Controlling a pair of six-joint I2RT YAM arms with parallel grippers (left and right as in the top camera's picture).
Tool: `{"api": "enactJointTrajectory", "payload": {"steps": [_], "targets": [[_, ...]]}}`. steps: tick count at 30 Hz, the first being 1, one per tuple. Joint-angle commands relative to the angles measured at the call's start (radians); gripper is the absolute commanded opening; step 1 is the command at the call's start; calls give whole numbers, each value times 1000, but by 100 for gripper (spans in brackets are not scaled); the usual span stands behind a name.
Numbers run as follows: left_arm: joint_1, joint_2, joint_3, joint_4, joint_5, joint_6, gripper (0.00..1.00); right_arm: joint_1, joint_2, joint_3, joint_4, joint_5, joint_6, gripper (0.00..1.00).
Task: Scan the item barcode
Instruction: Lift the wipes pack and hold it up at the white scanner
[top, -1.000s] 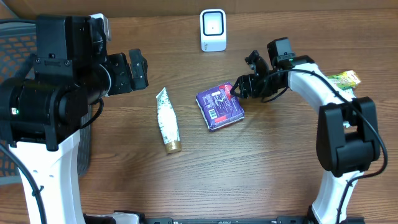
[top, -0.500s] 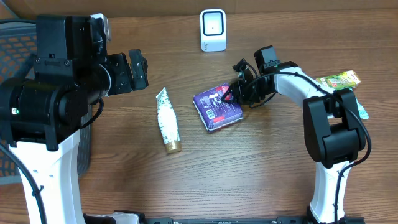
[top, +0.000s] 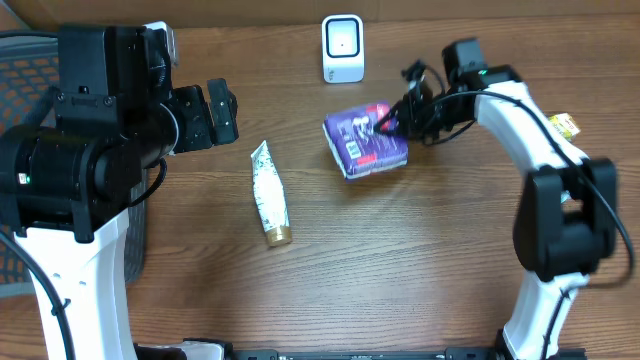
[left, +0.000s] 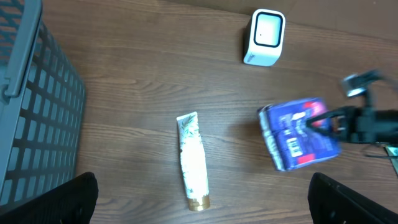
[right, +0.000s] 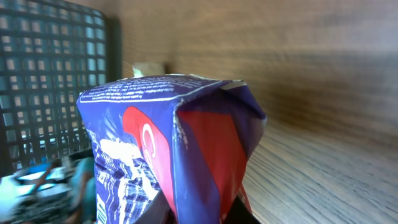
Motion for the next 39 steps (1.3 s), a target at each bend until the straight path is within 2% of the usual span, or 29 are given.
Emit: {"api": "enactJointTrajectory", "payload": {"steps": [1,6,12,19,24,28,31,35,39], "targets": [[4,8,8,2,-6,15,100,18,-181,51,-3,121,-16,7],[4,8,8,1,-6,15,100,48,-347,51,-17,320,-15,7],[4,8,8,1,-6,15,100,77,-479,51,-16,401,-15,7],[4,8,8,1,-6,15,100,79,-505,51,-5,428,-19,7],[4,8,8,1,-6,15,100,104,-505,51,43,490,2,4],[3,8,8,1,-6,16,99,169,-505,51,131,782,64,4],[4,8,8,1,-6,16,100,230,-491,51,247,1058,54,4],[4,8,8,1,-6,16,100,298,-434,50,463,1313,-84,4],[4,8,8,1,-6,15,100,320,-352,50,644,1417,-227,4]]}}
